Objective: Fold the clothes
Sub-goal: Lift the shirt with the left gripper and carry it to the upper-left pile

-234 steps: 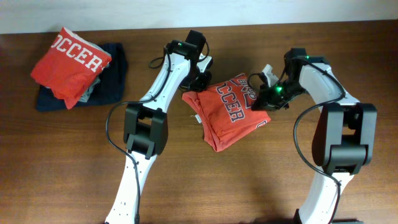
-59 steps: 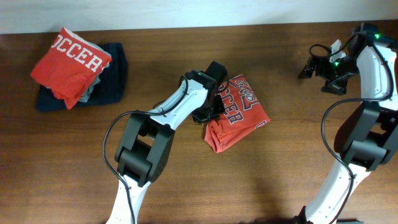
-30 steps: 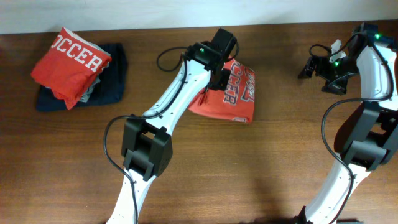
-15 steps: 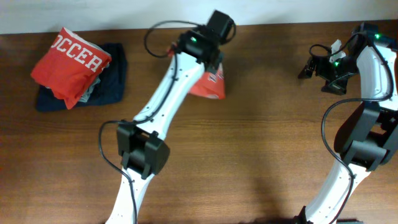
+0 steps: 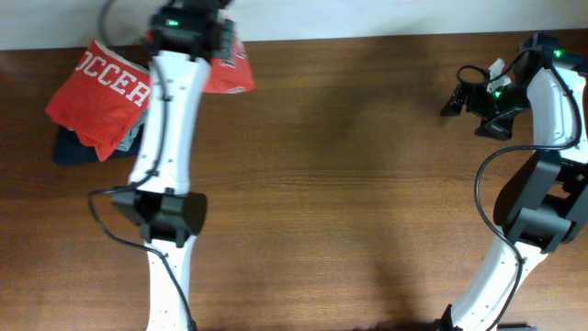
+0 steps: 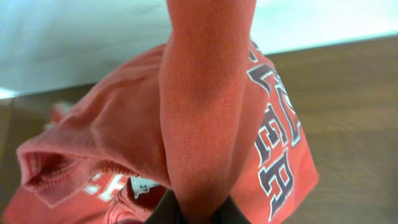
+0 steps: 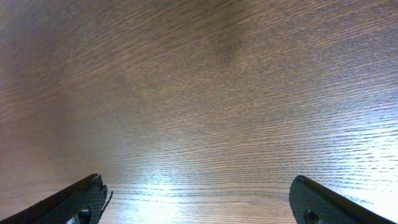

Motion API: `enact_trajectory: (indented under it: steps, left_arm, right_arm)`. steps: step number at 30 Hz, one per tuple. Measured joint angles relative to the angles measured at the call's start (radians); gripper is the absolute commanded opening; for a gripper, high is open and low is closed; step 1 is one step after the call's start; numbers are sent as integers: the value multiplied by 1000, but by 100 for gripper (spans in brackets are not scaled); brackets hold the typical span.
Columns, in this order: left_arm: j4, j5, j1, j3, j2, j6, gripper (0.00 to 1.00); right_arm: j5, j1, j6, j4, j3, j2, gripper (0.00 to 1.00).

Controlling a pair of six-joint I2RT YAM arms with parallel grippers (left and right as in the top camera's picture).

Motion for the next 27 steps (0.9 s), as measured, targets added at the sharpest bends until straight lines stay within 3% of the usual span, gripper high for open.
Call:
enact_trajectory:
  steps: [8, 16, 22, 27]
  left_arm:
    - [-93, 48, 162, 147, 0, -158, 0]
    - [-81, 290, 368, 154, 11, -348, 0]
    - [-47, 443, 513, 154, 54, -378, 0]
    - [-53, 496, 531, 154, 60, -373, 0]
  right_arm:
    - [0, 0, 0, 0, 0, 0, 99]
    - [0, 0, 0, 0, 0, 0, 99]
    - [0, 0, 0, 0, 0, 0, 99]
    - [0, 0, 0, 0, 0, 0, 99]
